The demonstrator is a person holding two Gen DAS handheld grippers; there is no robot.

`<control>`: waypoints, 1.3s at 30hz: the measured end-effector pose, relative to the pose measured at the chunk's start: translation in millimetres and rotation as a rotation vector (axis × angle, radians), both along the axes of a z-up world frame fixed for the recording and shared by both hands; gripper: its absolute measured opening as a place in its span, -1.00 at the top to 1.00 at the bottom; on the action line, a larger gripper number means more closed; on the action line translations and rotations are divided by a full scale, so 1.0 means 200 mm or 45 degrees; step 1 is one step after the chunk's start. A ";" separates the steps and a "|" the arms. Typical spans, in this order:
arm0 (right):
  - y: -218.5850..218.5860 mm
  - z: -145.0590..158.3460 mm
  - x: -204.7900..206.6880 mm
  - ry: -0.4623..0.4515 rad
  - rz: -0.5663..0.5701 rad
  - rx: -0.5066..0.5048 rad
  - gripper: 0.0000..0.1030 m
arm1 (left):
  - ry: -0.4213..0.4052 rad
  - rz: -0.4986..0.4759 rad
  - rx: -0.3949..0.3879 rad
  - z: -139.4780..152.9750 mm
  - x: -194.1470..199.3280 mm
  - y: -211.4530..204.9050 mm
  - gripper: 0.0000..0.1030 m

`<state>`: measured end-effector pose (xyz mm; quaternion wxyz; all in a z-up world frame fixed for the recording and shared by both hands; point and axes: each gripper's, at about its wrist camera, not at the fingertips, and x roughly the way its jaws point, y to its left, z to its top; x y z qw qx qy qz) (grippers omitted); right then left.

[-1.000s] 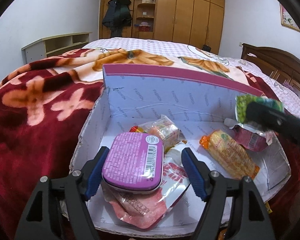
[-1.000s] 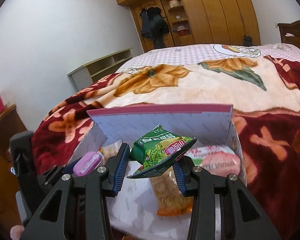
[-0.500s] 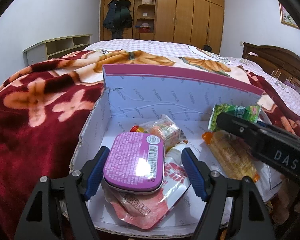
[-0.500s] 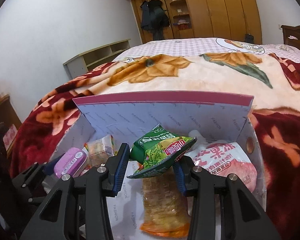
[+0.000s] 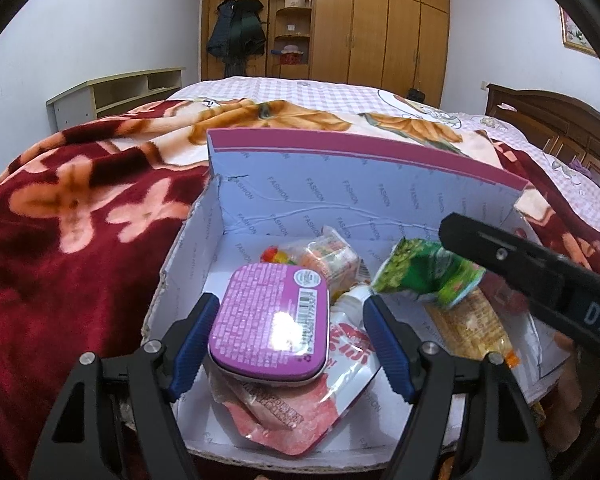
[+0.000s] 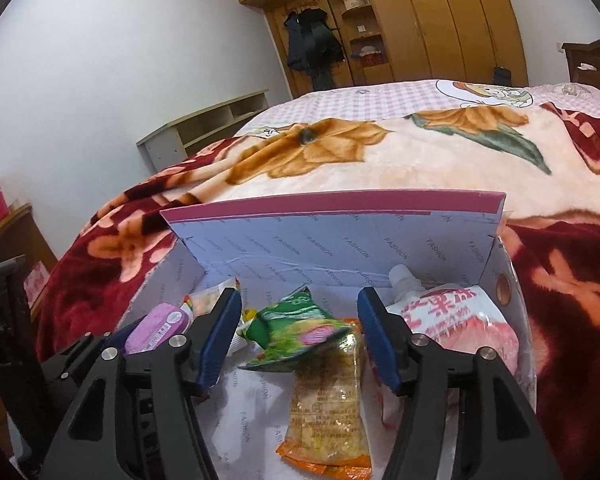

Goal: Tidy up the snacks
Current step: 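Lower the purple tin with the left tool while the right tool lowers the green bag into the box, then open both tools and withdraw them toward the snacks on the blanket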

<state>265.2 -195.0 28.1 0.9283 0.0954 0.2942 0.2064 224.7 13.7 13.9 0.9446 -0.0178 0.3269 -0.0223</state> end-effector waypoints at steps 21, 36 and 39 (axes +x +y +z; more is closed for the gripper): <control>-0.08 0.16 -0.31 -0.091 -0.019 0.003 -0.25 | -0.018 -0.065 -0.050 0.16 -0.21 -0.01 -0.51; -0.13 0.19 -0.54 -0.103 -0.032 0.022 -0.25 | -0.027 -0.083 -0.081 0.24 -0.40 0.00 -0.51; -0.14 0.19 -0.58 -0.104 -0.035 0.030 -0.25 | -0.018 -0.096 -0.089 0.24 -0.44 0.00 -0.51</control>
